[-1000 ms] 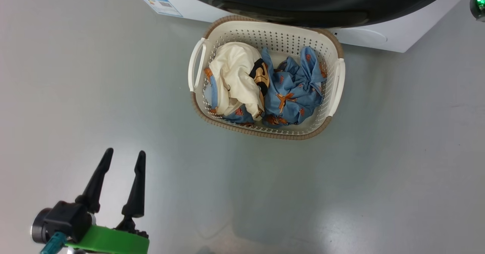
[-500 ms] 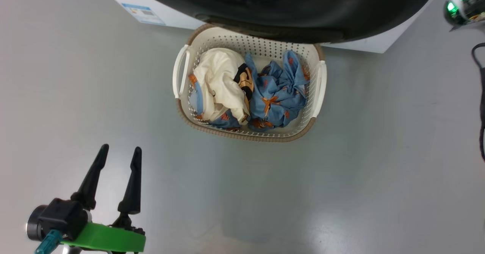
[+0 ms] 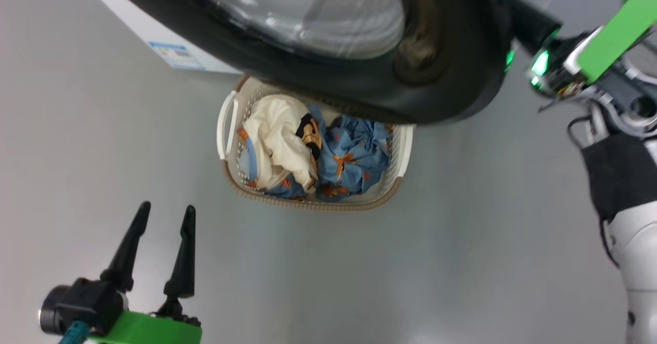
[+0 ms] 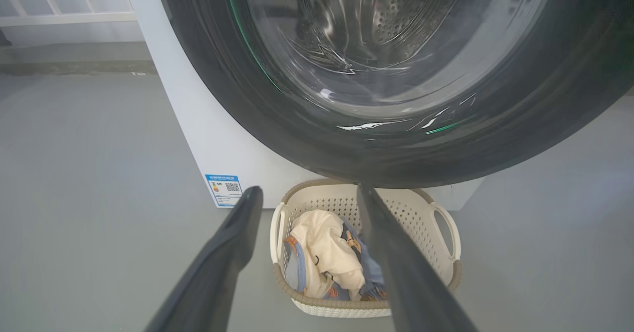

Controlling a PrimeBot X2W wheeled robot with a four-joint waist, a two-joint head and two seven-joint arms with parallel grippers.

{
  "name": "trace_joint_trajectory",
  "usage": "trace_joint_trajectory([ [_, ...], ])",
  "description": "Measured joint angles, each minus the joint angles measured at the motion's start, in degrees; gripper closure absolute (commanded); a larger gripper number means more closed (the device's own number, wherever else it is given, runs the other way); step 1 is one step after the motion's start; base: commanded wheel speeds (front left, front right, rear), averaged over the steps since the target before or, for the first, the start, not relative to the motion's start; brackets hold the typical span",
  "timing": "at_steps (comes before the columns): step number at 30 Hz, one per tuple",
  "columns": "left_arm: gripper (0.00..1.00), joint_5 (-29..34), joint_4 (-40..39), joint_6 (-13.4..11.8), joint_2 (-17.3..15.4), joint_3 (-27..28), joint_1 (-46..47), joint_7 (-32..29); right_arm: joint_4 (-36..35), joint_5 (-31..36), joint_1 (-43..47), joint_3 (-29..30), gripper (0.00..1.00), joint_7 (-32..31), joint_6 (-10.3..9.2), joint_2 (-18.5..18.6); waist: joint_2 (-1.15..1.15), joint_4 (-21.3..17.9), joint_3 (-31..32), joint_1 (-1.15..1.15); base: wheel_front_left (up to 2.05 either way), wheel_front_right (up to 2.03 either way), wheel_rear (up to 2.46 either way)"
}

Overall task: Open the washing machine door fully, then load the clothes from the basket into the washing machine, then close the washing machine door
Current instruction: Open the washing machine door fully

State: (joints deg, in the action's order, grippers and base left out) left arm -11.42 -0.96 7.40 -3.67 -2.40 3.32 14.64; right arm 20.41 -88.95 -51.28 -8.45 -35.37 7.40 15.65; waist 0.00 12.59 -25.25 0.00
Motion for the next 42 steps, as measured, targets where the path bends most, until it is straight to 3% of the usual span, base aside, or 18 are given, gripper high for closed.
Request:
trace_joint_trajectory([
  [23, 0.0, 1.1, 0.0, 0.0, 1.0, 0.7, -5.9, 0.0, -6.8, -0.3, 15.3, -12.6, 1.0, -4.4, 0.0, -6.8, 0.0, -3.2, 12.1, 0.0, 0.0, 0.0, 0.0],
  [42, 0.0, -0.5, 0.1, 0.0, 1.1, 0.7, -6.9, 0.0, -7.6, 0.0, 18.5, -23.7, 1.0, -2.4, 0.0, -10.2, 0.0, 0.1, 16.1, 0.0, 0.0, 0.0, 0.0],
])
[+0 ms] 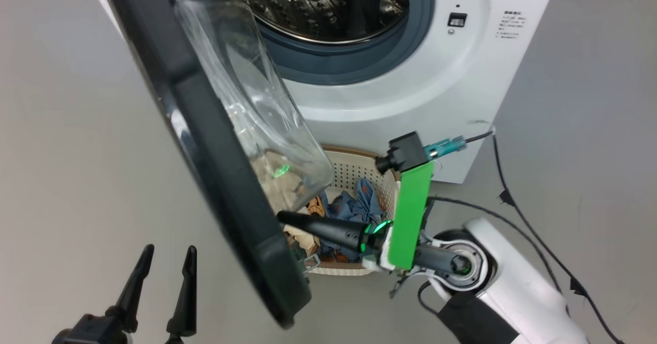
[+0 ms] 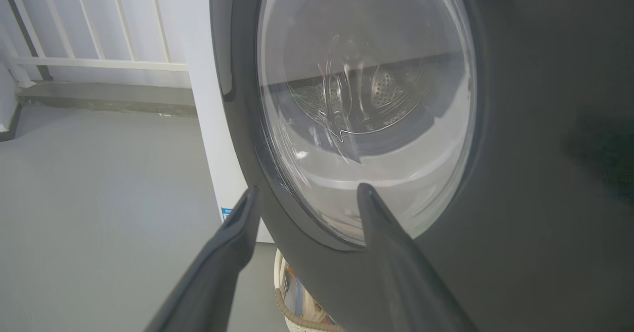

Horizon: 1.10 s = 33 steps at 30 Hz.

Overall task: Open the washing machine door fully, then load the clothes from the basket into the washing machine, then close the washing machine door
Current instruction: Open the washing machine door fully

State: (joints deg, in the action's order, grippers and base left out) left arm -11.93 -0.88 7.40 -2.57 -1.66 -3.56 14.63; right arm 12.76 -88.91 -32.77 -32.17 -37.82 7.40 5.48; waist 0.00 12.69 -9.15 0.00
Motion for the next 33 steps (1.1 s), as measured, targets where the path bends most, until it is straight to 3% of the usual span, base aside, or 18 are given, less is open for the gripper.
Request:
trace_joint_trajectory([
  [14, 0.0, -0.1, 0.4, 0.0, 0.0, -0.4, 0.0, 0.0, 0.9, -3.8, -0.1, -8.0, 1.0, 6.3, 0.0, -0.4, 0.0, 1.6, 1.2, 0.0, 0.0, 0.0, 0.0],
  [23, 0.0, 0.0, 0.8, 0.0, 0.0, 0.9, -0.2, 0.0, -0.5, -3.6, -0.1, -5.6, 1.0, 7.8, 0.0, -0.6, 0.0, -0.1, 2.7, 0.0, 0.0, 0.0, 0.0],
  [29, 0.0, 0.2, 1.2, 0.0, 0.0, 1.7, -1.8, 0.0, -4.0, -2.1, 0.7, -2.0, 1.0, 10.0, 0.0, 1.7, 0.0, -1.6, 4.3, 0.0, 0.0, 0.0, 0.0],
  [31, 0.0, 0.4, 1.2, 0.0, 0.0, 1.9, -2.3, 0.0, -5.2, -0.8, 1.8, -1.2, 0.95, 11.4, 0.0, 2.9, 0.0, -2.1, 4.7, 0.0, 0.0, 0.0, 0.0],
  [33, 0.0, 0.6, 1.3, 0.0, 0.0, 2.0, -2.5, 0.0, -6.7, 0.3, 3.0, -0.4, 0.6, 13.2, 0.0, 4.4, 0.0, -2.4, 5.3, 0.0, 0.0, 0.0, 0.0],
])
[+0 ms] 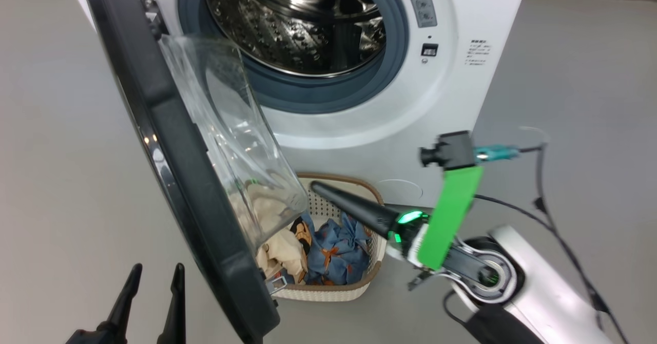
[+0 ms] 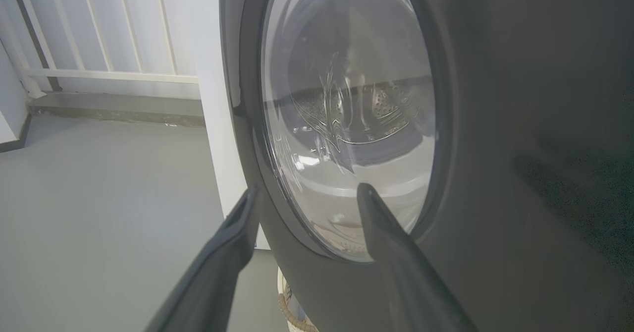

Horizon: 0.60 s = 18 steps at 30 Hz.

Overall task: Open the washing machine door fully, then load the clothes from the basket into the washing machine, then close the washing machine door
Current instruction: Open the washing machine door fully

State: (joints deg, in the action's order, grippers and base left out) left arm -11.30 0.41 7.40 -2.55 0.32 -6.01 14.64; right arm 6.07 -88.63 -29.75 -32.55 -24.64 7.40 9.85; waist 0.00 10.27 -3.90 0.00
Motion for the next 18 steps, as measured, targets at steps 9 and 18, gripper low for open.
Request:
trace_joint_trajectory([
  [9, 0.0, 0.0, 0.1, 0.0, -0.3, 0.4, -1.4, 0.0, -7.1, 7.6, 5.5, 1.1, 0.0, 14.1, 0.0, 8.2, 0.0, -1.2, 1.7, 0.0, 0.0, 0.0, 0.0],
  [18, 0.0, 0.0, 0.1, 0.0, -0.5, 0.8, -1.5, 0.0, -7.0, 15.6, 9.8, -1.0, 0.0, 34.2, 0.0, 16.9, 0.0, -2.5, 2.4, 0.0, 0.0, 0.0, 0.0],
])
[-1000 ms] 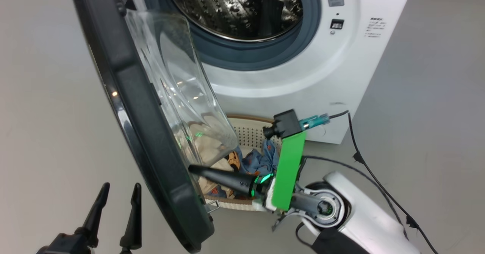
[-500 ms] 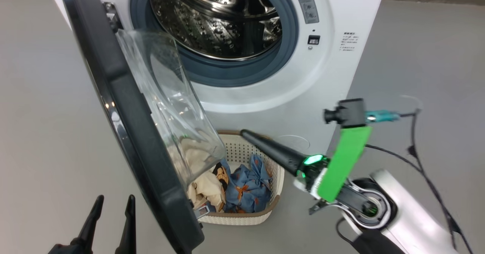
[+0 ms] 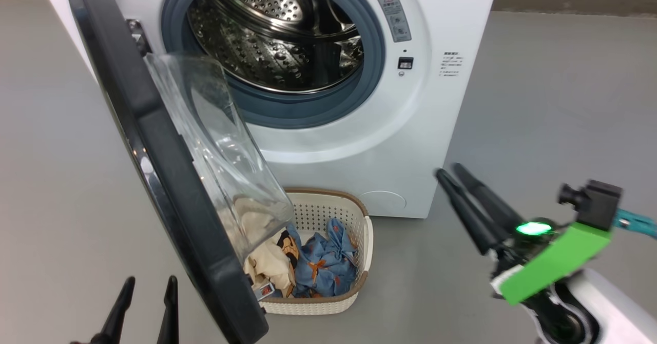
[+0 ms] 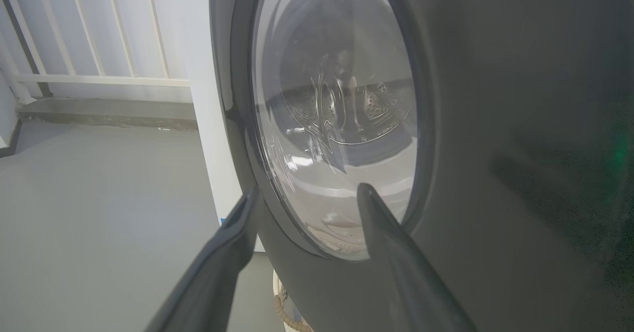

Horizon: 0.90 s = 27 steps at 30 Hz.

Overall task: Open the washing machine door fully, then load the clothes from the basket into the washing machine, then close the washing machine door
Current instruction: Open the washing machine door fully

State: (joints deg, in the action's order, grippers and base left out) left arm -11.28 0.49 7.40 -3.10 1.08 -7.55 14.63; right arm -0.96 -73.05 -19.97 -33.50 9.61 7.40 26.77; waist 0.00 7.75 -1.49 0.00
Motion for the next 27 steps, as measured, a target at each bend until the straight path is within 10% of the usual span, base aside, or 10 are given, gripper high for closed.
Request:
trace_joint_trajectory([
  [6, 0.0, 0.0, 0.0, 0.0, -0.2, 0.4, -1.0, 0.0, 2.8, 7.4, 3.8, 2.8, 0.0, 4.7, 0.0, 4.5, 0.0, -1.0, 0.6, 0.0, 0.0, 0.0, 0.0],
  [14, 0.0, 0.0, -0.1, 0.0, -0.7, 1.4, -1.9, 0.0, 3.5, 27.2, 12.4, 17.7, 0.0, 4.7, 0.0, 0.6, 0.0, -2.7, 0.8, 0.0, 0.0, 0.0, 0.0],
  [27, 0.0, 0.0, -0.1, 0.0, -0.9, 2.0, -1.9, 0.0, 3.3, 42.9, 21.7, 25.9, 0.0, 4.7, 0.0, -5.6, 0.0, -4.4, 0.8, 0.0, 0.0, 0.0, 0.0],
])
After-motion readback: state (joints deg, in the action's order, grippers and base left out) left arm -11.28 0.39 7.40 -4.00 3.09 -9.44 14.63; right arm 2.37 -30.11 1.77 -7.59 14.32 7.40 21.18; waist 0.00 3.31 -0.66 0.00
